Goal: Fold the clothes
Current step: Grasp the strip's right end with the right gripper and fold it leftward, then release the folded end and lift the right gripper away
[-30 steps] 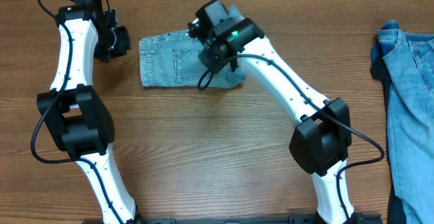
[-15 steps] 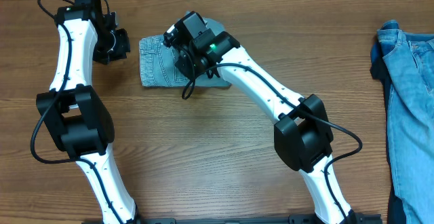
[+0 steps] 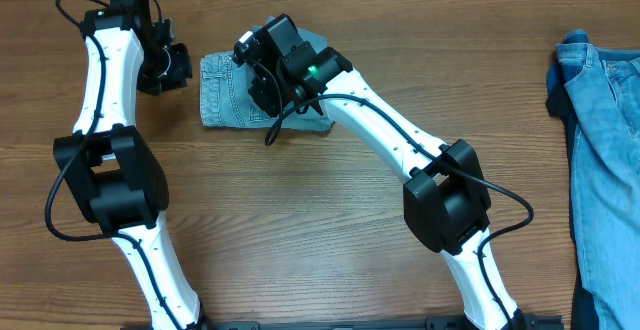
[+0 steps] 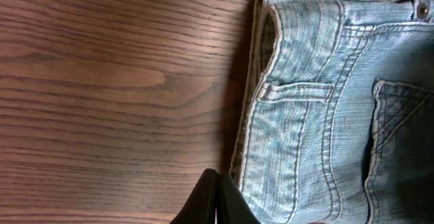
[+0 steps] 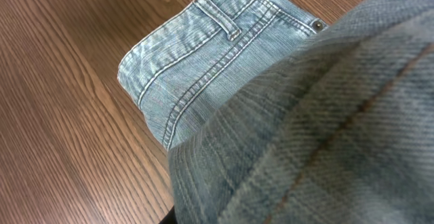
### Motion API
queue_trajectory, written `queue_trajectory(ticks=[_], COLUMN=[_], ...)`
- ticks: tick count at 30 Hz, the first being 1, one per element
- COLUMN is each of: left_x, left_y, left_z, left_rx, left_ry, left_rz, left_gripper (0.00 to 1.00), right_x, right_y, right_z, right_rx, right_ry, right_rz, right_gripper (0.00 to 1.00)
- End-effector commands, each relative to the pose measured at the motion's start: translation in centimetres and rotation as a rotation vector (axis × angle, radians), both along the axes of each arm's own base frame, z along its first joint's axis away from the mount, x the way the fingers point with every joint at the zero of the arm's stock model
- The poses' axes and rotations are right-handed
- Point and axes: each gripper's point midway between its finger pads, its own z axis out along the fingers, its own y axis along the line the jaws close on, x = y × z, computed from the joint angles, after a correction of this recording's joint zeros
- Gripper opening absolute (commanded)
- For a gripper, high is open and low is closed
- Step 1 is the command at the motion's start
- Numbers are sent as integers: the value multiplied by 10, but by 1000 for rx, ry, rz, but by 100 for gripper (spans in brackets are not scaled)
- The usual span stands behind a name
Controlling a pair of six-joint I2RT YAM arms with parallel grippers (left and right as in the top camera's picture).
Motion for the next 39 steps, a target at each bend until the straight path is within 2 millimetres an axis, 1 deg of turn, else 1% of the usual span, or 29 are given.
queue_trajectory(ticks=[1,3,4,6,7,10,11,15,16,17,18,19,20,21,22,23,24,25,26,27,28,29,30,31,32,34,36,38,39], left_x=[4,4,4,4,4,5,5,5,5,5,5,5,7,9,12,13,12,10,4,-2,-8,-13,-18,-22,-25,-32,-33,-27,-24], left_y=[8,8,8,8,8,8,8,8,8,8,8,7,5,0,-2,-2,-2,-7,-18,-24,-29,-36,-45,-51,-53,-60,-66,-69,-74], left_z=[13,13,13,13,13,14,14,14,14,14,13,14,19,30,46,64,78,88,99,101,98,95,91,86,76,58,50,48,47], left_rx=[12,11,11,11,11,12,12,12,11,11,11,10,-6,-33,-44,-43,-45,-58,-87,-91,-108,-141,-196,-235,-241,-252,-243,-198,-182], left_ry=[-33,-35,-35,-35,-35,-39,-39,-38,-38,-38,-37,-39,-48,-72,-105,-135,-157,-169,-174,-158,-127,-101,-70,-45,-8,50,64,53,46], left_rz=[19,19,19,19,19,19,19,19,19,19,19,18,15,8,12,26,40,40,19,10,6,-1,-10,-15,-4,5,1,33,31], left_gripper=[4,4,4,4,4,5,5,5,5,5,5,5,5,8,9,11,13,15,27,50,66,73,74,76,78,78,77,77,77], right_x=[-6,-7,-7,-7,-8,-18,-21,-37,-37,-34,-26,-13,3,14,18,21,27,32,35,35,34,34,33,33,36,44,48,47,46], right_y=[12,13,13,13,13,27,33,56,58,59,56,46,30,11,-5,-24,-49,-77,-111,-146,-169,-185,-206,-223,-243,-272,-300,-309,-310], right_z=[11,11,11,9,7,14,18,32,35,37,43,53,69,89,105,116,121,122,121,113,105,99,91,87,84,80,73,64,59], right_rx=[48,54,54,53,54,125,160,267,279,281,272,253,231,217,220,208,177,137,86,32,-1,-22,-49,-63,-70,-68,-72,-80,-85], right_ry=[1,7,7,9,13,42,58,93,88,72,43,2,-43,-84,-94,-93,-84,-68,-40,13,57,88,128,153,172,187,206,225,235], right_rz=[33,39,39,40,42,101,112,182,189,184,160,109,30,-26,-51,-85,-160,-255,-339,-399,-438,-467,-505,-537,-575,-634,-690,-709,-710], right_gripper=[14,16,18,31,31,42,42,49,52,52,52,53,58,66,70,71,72,78,84,90,91,95,98,99,100,100,100,100,100])
